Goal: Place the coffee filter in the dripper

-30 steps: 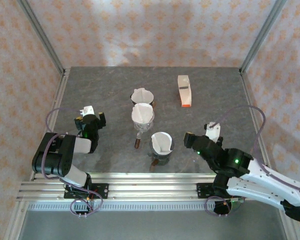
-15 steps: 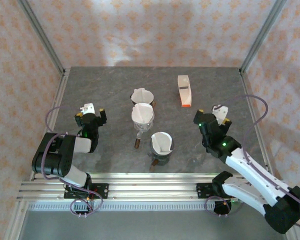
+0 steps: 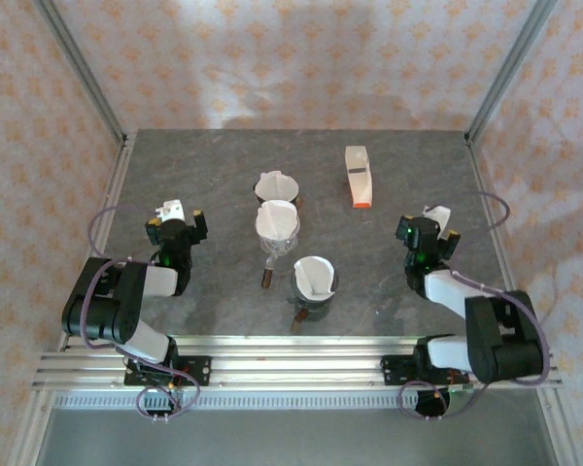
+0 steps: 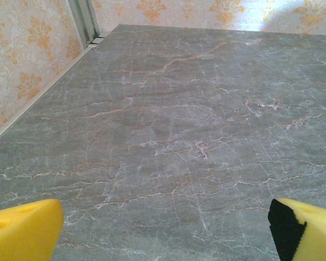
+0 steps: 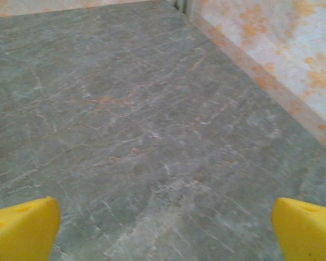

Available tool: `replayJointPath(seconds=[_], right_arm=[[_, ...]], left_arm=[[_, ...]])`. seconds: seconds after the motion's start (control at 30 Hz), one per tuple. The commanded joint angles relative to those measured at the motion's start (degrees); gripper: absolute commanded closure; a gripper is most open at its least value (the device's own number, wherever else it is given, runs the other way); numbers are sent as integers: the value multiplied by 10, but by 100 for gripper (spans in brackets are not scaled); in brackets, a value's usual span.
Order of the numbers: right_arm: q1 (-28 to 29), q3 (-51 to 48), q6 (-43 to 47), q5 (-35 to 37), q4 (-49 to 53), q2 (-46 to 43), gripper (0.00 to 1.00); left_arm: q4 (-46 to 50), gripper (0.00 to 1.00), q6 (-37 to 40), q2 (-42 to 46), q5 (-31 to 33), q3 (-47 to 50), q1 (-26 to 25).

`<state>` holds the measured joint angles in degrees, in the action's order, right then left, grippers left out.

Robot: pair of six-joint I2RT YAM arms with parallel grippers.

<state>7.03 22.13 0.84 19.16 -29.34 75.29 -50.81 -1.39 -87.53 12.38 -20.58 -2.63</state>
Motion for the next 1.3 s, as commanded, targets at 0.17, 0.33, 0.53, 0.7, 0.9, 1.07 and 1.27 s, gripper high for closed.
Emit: replayJointPath(seconds=[0.17,0.33,0.53,0.7,0.9,1.07,1.27], right_arm=[[-19,15,9,-43,-148,101,0],[-32,11,2,-64,-172,123,0],[-34,14,-1,-64,-167,124,0],[-34,9,0,-65,-175,120,0],[-35,8,0,-65,-175,121,0],[-35,9,1,-64,-174,121,0],[-34,9,0,-65,-174,122,0]], left_arm=[[-10,0,13,-2,0,-9,-6],[-9,0,13,-2,1,-10,-5],[-9,0,12,-2,1,-10,-6],[-9,0,12,-2,1,-9,-5],[-9,0,13,-2,1,-10,-6],[-9,0,13,-2,1,-10,-5],[-9,0,12,-2,1,-10,-6]])
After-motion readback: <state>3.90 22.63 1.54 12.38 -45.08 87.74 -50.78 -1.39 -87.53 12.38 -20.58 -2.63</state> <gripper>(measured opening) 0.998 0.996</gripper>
